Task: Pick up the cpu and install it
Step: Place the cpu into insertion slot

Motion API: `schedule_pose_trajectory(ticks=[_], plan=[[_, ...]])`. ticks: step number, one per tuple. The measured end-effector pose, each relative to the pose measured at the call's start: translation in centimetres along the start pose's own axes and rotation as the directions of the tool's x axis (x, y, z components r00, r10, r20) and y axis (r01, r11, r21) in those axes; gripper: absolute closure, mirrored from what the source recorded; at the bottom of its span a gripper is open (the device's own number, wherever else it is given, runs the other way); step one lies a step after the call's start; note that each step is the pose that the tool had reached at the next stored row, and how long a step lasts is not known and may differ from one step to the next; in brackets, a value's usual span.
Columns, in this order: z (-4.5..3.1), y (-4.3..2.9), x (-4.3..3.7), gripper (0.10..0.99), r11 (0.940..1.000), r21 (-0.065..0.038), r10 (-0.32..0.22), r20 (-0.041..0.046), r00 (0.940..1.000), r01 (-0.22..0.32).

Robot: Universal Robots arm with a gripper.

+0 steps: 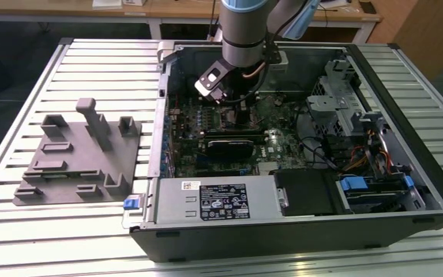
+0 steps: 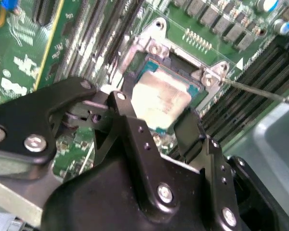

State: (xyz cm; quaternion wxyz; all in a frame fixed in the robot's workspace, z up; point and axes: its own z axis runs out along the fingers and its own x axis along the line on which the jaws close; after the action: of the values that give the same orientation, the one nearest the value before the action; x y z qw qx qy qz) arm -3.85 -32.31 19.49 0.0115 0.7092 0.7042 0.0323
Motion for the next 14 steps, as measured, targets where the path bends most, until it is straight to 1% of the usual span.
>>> schedule_pose_trajectory(ticks=[4, 6, 7, 9, 10, 12, 13, 14], plan=[[-0.38, 0.02, 0.01, 0.486, 1.0, 0.0, 0.0, 0.0002, 1.0, 0.0], [-0.63, 0.04, 0.02, 0.612, 1.0, 0.0, 0.0, 0.0, 1.0, 0.0], [-0.74, 0.05, 0.02, 0.612, 1.0, 0.0, 0.0, -0.0001, 1.0, 0.0], [-0.98, 0.06, 0.03, 0.729, 1.0, 0.0, 0.0, 0.0, 1.0, 0.0], [-1.09, 0.07, 0.03, 0.729, 1.0, 0.0, 0.0, 0.0, 1.0, 0.0], [-1.28, 0.08, 0.04, 0.847, 1.0, 0.0, 0.0, 0.0, 1.0, 0.0], [-1.37, 0.09, 0.04, 0.847, 1.0, 0.0, 0.0, 0.0, 1.0, 0.0], [-1.45, 0.09, 0.05, 0.906, 1.0, 0.0, 0.0, 0.0, 1.0, 0.0]])
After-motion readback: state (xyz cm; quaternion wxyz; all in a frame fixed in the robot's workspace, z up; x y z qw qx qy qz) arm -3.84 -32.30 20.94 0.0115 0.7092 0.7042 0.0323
